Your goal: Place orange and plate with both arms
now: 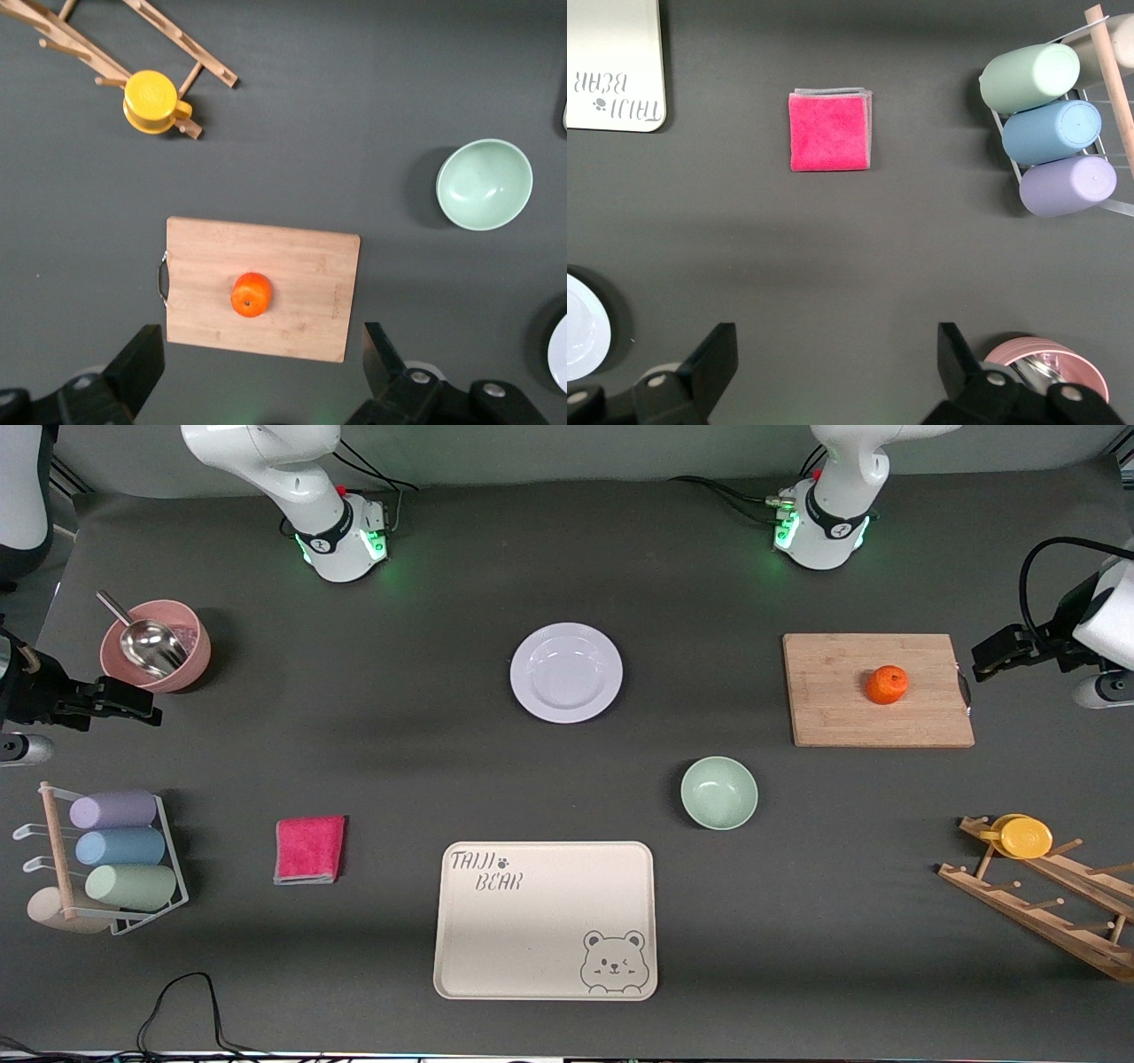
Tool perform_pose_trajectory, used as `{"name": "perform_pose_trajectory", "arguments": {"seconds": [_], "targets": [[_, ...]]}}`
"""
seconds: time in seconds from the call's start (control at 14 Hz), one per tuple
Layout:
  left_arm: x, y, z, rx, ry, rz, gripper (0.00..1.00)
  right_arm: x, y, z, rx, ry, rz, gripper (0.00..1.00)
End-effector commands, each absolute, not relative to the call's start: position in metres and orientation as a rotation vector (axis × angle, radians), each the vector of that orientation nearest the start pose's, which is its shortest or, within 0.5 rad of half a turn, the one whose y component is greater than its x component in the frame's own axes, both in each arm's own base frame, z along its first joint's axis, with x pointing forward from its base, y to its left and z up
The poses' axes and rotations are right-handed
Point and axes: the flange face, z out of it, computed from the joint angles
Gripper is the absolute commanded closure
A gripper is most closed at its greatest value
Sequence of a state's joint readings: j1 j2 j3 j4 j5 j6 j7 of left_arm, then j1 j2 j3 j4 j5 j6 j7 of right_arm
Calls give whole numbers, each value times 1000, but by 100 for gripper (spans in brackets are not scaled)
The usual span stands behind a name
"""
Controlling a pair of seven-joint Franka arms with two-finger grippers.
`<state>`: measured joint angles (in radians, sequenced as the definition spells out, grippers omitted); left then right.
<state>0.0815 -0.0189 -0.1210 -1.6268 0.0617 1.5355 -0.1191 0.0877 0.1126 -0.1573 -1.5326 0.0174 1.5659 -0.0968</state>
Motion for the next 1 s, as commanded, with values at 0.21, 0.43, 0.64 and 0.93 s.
{"name": "perform_pose_trajectory", "arguments": {"seconds": [0.21, 0.43, 0.64, 0.93], "targets": [[549, -11, 609, -3079, -137, 136, 0, 581, -35, 581, -3153, -5, 133, 0], [549, -6, 609, -3084, -144, 137, 0, 581, -35, 581, -3153, -5, 133, 0], [544, 4, 610, -3082, -171, 168, 0, 574, -32, 583, -3147, -12, 135, 0], [489, 47, 644, -3074, -163, 275, 0, 546, -27, 593, -3125, 50, 129, 0]]}}
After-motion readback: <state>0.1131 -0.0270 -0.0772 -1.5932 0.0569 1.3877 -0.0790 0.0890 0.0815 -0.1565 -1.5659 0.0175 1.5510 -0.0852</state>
